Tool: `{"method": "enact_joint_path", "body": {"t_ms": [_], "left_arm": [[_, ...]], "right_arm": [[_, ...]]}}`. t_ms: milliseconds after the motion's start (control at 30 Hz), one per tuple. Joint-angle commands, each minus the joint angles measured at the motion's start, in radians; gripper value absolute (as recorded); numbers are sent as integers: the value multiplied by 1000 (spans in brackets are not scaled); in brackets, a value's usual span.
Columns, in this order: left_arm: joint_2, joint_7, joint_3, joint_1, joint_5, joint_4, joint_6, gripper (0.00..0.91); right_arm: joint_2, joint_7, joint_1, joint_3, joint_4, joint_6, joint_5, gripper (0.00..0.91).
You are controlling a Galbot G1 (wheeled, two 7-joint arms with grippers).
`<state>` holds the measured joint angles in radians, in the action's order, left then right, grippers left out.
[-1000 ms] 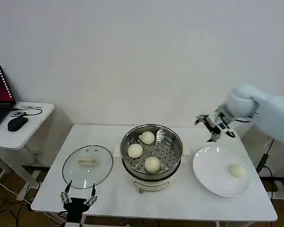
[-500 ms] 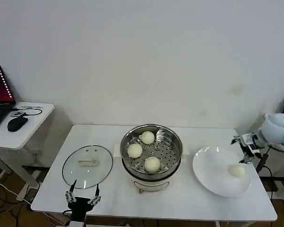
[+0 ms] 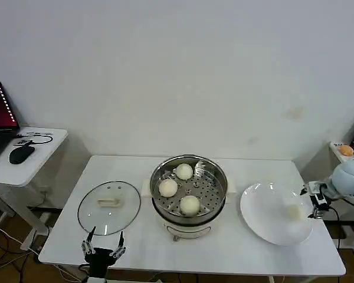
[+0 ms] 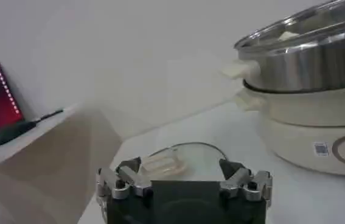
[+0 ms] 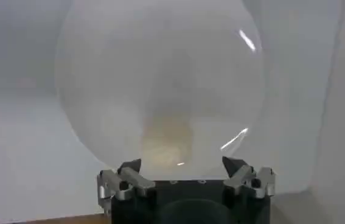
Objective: Take steamed baozi put them in steamer then cover it.
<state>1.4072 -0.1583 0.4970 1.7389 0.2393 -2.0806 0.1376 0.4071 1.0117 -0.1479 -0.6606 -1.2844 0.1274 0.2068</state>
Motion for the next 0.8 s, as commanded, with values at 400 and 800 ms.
{"method": "enact_joint_path", "body": {"t_ms": [400, 800], "left_arm": [[5, 0, 6, 3, 4, 1, 1, 907], [7, -1, 8, 5, 3, 2, -2, 907]], "right_arm": [[134, -3, -108, 92, 152, 7, 36, 867], [141, 3, -101, 89, 162, 29, 50, 635]]}}
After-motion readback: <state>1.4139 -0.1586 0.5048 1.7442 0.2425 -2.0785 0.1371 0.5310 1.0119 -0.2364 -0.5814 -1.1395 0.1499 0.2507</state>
